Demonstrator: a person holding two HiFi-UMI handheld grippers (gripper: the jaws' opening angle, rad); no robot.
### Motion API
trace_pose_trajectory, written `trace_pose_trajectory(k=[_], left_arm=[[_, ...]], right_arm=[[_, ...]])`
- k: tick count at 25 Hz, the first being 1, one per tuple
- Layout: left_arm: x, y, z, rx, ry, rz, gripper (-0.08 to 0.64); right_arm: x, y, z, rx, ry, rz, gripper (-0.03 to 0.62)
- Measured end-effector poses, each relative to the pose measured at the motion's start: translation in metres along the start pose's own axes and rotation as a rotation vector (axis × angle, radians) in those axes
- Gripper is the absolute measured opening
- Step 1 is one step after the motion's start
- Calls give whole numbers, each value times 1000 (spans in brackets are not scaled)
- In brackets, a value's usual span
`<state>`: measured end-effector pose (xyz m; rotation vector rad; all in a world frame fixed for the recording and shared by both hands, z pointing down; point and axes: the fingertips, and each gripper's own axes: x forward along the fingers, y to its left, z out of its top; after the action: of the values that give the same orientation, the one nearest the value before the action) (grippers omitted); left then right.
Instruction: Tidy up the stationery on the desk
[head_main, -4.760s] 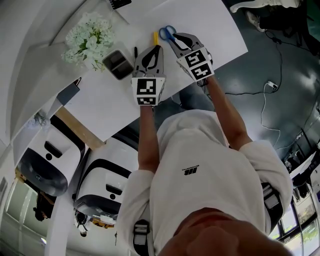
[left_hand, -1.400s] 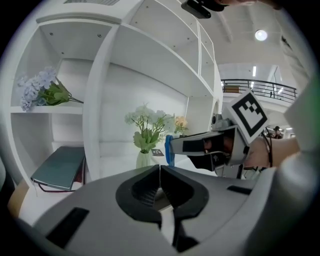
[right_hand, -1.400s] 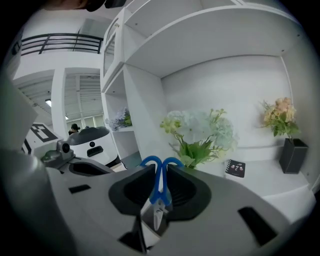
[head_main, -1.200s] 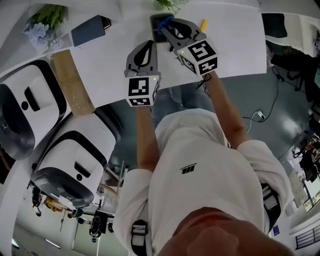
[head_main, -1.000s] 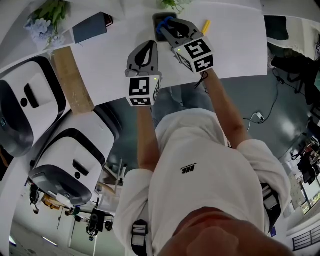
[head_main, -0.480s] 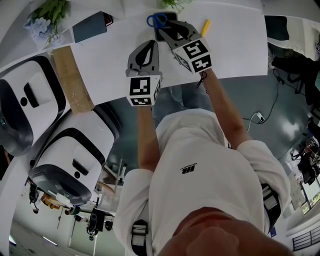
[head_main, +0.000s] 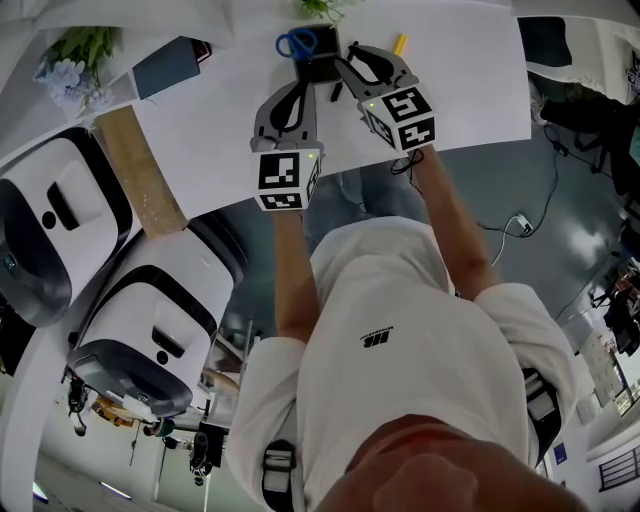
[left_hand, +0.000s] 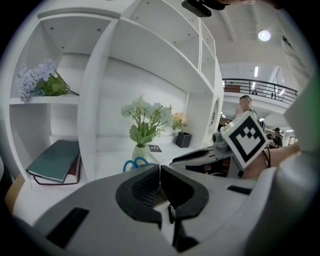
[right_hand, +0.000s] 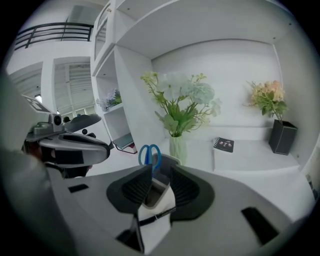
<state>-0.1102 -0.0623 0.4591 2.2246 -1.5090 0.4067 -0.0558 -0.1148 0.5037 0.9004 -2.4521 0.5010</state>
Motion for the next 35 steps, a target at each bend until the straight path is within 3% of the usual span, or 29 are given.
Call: trace_pose_trajectory(k=[23,35], left_arm=[[60,-59,5,60,36,-145,0],[88,-82,6,84,60,-175,0]], right_arm=[[-26,-100,-62,155,88,-208,91],[-16,-135,-94,225,171,-227,94]])
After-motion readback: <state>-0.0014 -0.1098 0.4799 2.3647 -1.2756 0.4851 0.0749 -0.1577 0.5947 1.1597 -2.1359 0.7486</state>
